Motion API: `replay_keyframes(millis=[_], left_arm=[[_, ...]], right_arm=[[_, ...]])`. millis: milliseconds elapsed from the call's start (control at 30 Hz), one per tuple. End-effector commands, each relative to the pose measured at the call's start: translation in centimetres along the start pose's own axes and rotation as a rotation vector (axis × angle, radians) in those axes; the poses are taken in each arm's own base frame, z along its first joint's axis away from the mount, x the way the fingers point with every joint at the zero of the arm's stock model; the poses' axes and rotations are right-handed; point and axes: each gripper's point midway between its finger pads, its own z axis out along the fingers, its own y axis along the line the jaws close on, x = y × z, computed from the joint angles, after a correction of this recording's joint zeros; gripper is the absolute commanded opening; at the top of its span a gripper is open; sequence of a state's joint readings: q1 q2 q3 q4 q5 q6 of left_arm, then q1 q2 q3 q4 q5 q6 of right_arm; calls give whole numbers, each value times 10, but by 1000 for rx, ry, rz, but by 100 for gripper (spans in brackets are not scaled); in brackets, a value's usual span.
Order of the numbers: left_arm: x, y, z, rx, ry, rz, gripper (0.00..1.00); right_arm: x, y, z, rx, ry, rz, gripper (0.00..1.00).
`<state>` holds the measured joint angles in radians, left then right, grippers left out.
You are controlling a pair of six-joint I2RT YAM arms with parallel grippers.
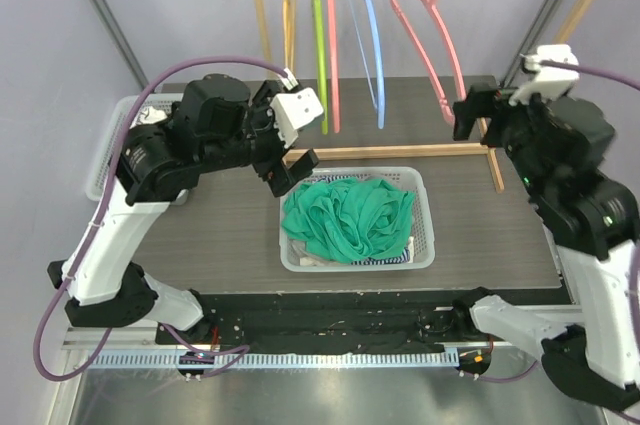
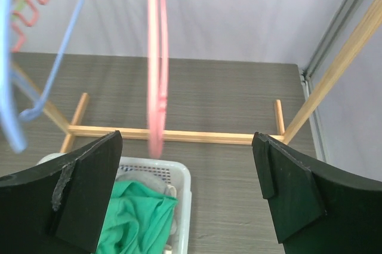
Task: Remove the tank top from the hanger
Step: Place the hanger at the clothesline.
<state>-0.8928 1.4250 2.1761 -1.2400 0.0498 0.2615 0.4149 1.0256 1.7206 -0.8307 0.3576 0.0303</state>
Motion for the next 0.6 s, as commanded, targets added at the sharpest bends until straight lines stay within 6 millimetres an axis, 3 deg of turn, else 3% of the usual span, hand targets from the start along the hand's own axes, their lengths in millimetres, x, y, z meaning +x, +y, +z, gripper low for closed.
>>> replay_keyframes(millis=[0, 67, 133, 167, 233, 267, 433, 500, 533, 567], left_arm=[[19, -2, 7, 2, 39, -20, 100], [45, -8, 22, 27, 116, -25, 100], [73, -17, 36, 54, 194, -35, 100], [82, -19, 41, 59, 218, -40, 100], [104, -25, 55, 74, 275, -47, 100], [111, -23, 60, 61, 290, -46, 100], [147, -25, 96, 44, 357, -45, 100], [157, -19, 105, -1, 382, -40, 100], [165, -19, 114, -5, 395, -39, 99], [169, -18, 118, -11, 400, -44, 99]], right_arm=[[0, 10, -41, -136, -37, 48, 100], [10, 16, -56, -197, -26, 73, 100], [32, 21, -59, -228, 12, 86, 100], [53, 31, -55, -268, 66, 96, 100], [71, 38, -57, -305, 96, 109, 100], [87, 42, -56, -321, 114, 126, 100], [128, 68, -58, -460, 159, 183, 100], [145, 74, -51, -479, 170, 197, 100], [144, 77, -46, -485, 145, 204, 99], [159, 79, -38, -482, 171, 205, 95]])
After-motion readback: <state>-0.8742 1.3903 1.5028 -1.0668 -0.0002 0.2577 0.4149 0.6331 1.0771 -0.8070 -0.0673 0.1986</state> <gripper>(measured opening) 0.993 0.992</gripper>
